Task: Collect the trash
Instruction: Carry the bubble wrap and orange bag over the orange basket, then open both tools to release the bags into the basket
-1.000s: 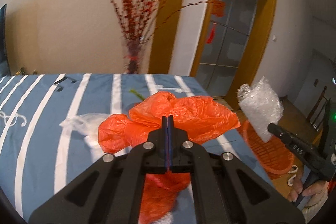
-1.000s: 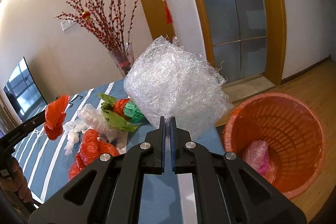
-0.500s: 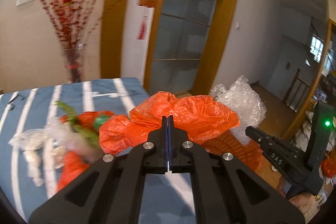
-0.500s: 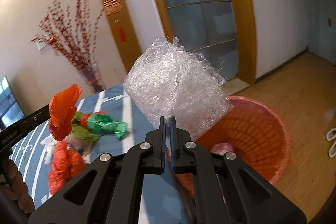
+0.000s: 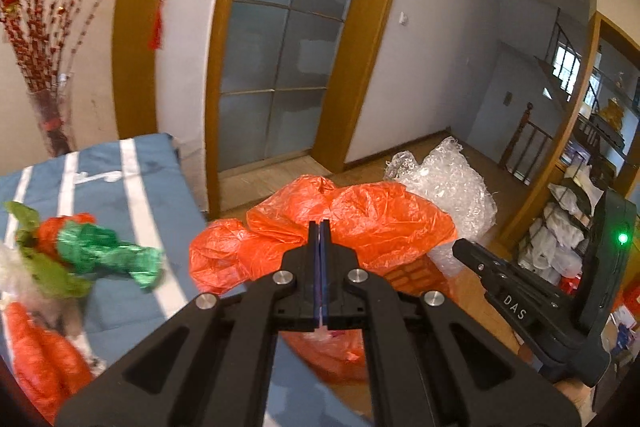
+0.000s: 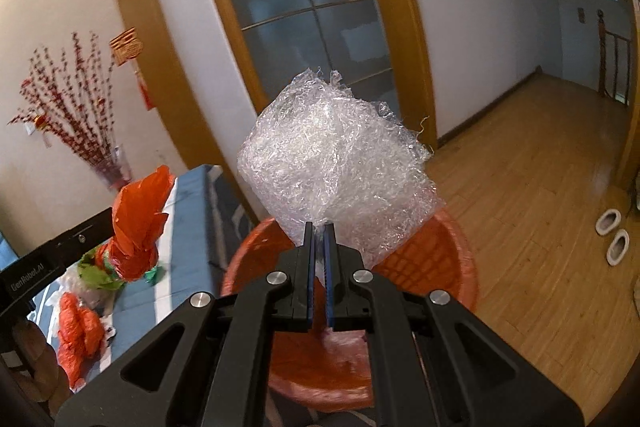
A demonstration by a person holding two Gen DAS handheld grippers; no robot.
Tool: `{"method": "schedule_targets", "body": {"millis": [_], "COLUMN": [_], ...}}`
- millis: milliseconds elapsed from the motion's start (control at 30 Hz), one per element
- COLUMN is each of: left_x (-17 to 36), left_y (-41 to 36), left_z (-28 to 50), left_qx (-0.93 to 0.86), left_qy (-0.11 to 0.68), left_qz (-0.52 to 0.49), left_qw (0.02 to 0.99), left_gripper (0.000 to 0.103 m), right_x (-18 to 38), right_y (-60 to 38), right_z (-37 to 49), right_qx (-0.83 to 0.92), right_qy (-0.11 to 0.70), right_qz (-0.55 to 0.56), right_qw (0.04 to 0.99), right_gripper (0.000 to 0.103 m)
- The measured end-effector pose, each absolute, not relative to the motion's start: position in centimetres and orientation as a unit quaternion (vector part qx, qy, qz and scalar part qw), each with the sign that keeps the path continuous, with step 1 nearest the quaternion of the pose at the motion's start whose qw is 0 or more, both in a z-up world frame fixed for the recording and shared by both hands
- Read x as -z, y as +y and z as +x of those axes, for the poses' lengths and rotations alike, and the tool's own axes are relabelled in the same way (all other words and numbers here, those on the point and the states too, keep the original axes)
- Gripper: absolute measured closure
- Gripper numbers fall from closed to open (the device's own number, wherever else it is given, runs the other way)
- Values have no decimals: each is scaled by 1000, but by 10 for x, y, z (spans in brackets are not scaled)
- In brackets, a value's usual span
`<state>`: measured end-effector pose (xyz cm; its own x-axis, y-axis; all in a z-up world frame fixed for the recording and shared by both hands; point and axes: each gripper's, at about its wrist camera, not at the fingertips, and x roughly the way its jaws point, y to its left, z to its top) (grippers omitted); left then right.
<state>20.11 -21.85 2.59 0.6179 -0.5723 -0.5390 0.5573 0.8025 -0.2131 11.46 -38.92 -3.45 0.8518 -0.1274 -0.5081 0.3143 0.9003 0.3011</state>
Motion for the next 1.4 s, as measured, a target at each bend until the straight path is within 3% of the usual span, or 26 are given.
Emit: {"method": "schedule_targets", "body": {"millis": [400,467,567,1000,1400], "left_x": [5,12,19,15,12], "left_y": [-270,-272,-267,-188,-106], "left_z": [214,218,222,221,200], "left_qx": [339,333,324,241,176], "left_qy": [338,347,358,345,340], "left_qz": [2,3,2,9,7], "left_qw": [878,877,876,907,924], "left_gripper": [100,98,85,70,67], "right_x": [58,61,64,49,38], "right_y": [-417,-418,-421,-416,-364], "right_z": [123,122,119,108,112], "right_qx": [110,112,119,139,92], "right_qy": [262,265,267,254,259], "right_qz": [225,225,225,203,174], "right_qw": [932,931,929,935,946], "right_gripper": [96,86,71,66,65]}}
